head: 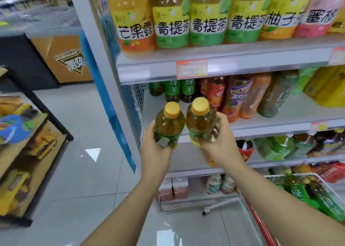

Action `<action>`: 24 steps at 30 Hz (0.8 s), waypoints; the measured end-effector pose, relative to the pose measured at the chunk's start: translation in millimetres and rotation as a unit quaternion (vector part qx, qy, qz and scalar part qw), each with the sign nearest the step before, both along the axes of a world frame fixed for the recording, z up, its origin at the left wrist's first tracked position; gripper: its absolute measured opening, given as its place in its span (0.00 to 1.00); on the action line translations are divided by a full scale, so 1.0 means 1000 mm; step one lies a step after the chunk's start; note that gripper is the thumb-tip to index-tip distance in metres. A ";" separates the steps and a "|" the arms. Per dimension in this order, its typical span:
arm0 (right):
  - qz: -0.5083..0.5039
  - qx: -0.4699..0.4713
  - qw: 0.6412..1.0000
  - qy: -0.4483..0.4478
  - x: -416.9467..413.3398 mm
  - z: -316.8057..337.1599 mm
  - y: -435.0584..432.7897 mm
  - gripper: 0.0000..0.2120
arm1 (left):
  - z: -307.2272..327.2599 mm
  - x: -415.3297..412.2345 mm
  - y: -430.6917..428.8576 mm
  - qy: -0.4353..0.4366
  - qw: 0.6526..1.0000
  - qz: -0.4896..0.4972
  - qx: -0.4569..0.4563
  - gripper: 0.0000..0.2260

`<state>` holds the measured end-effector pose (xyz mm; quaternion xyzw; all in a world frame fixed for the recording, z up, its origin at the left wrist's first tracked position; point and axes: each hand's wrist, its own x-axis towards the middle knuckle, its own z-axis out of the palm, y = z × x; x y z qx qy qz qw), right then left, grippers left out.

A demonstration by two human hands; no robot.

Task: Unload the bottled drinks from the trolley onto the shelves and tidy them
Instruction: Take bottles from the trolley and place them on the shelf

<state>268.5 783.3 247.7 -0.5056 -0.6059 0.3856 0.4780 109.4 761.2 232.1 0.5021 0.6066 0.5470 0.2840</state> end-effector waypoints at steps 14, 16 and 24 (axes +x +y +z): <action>0.020 0.036 0.999 -0.031 -0.039 -0.042 0.120 0.33 | -0.018 -0.021 0.105 -0.010 0.997 0.072 0.006 0.29; 0.015 0.035 0.999 -0.034 -0.043 -0.048 0.131 0.33 | -0.022 -0.024 0.119 0.006 0.997 0.082 0.000 0.30; -0.015 -0.007 0.999 -0.046 -0.046 -0.057 0.152 0.33 | -0.036 -0.032 0.165 0.062 0.992 0.104 -0.027 0.32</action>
